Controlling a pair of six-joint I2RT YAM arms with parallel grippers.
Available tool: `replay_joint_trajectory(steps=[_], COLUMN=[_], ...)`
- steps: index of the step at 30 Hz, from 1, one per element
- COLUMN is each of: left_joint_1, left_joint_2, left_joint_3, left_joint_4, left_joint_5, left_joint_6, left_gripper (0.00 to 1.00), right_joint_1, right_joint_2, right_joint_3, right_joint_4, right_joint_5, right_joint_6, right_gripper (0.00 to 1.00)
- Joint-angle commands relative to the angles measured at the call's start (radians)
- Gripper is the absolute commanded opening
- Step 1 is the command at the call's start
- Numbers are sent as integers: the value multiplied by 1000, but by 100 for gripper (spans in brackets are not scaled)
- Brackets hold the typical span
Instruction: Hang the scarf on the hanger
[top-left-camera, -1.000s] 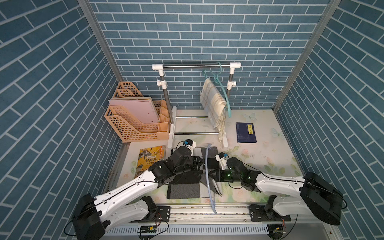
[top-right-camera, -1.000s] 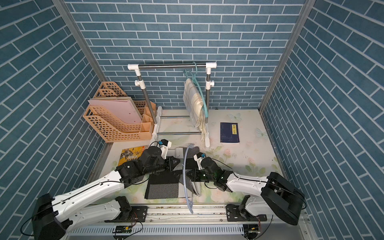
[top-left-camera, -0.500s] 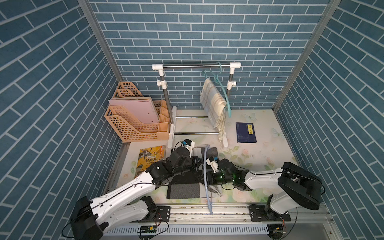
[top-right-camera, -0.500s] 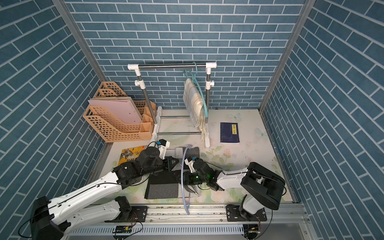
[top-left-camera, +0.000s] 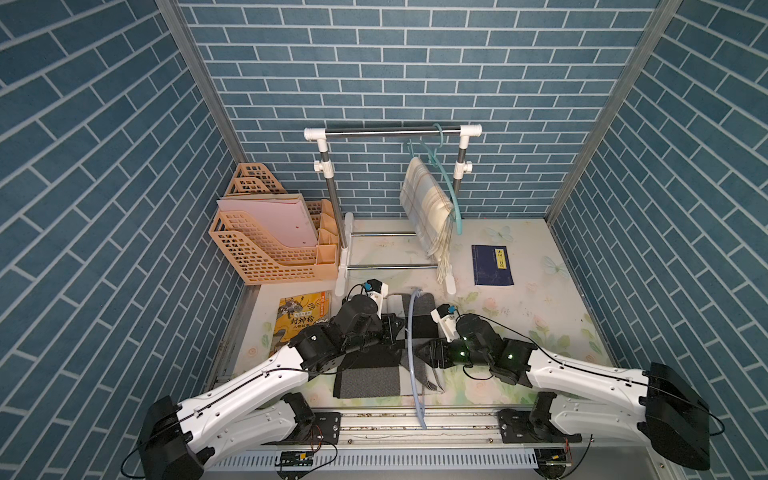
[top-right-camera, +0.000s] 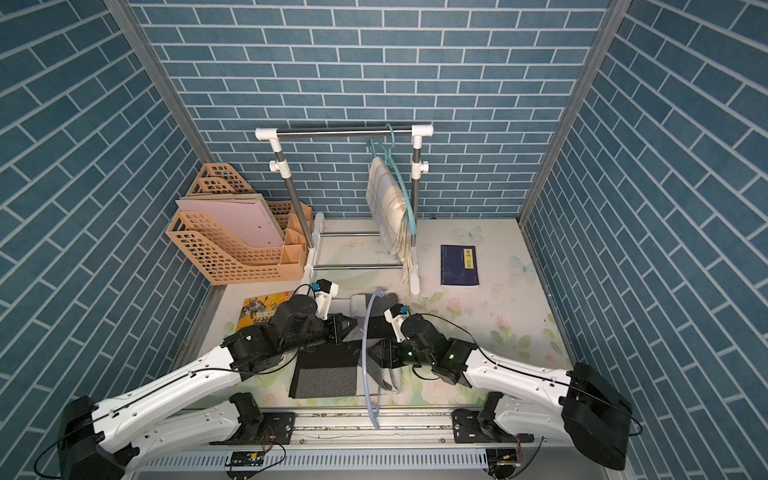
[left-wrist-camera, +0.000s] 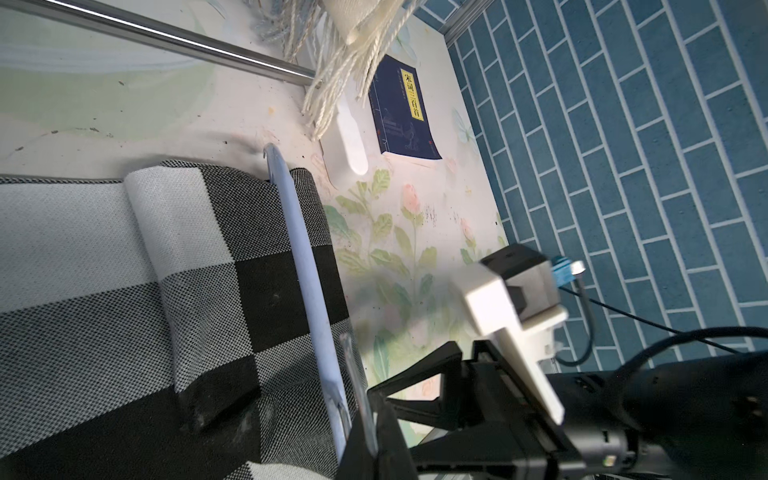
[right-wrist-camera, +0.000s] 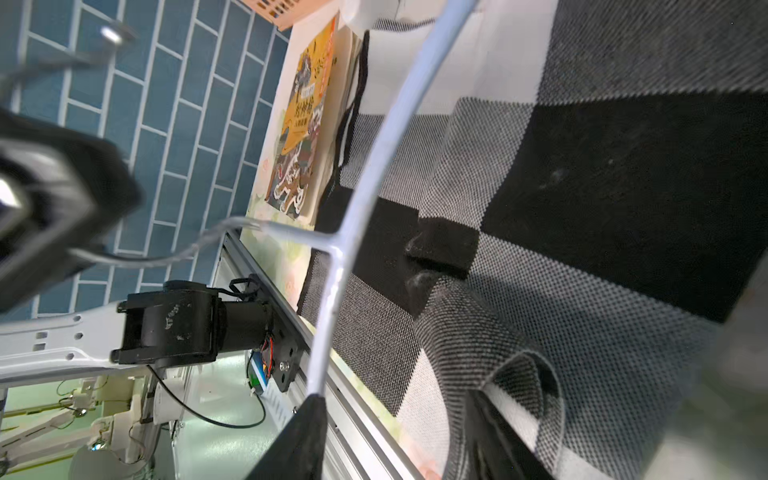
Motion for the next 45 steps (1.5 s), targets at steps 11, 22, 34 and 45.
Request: replay_joint_trajectory(steps=[11,22,34,45], left_joint_1=[-7,-7,-7,-7], left_joint_2=[19,23,15,-1], left_joint_3=[4,17,18,18], left_joint_4=[26,23,32,47], left_joint_5=[9,15,20,25], left_joint_6=[7,11,10,-2], left_gripper=[0,0,0,0], right_joint_1=[-127,-89,32,77], right_joint_2=[153,284,378,395], right_joint_3=[-23,35,49,-5], right_joint_4=[47,103,227,385], right_joint_5=[55,-77,-265,-211], right_joint_6=[-67,-96,-76,22], right_gripper=[23,5,1,28])
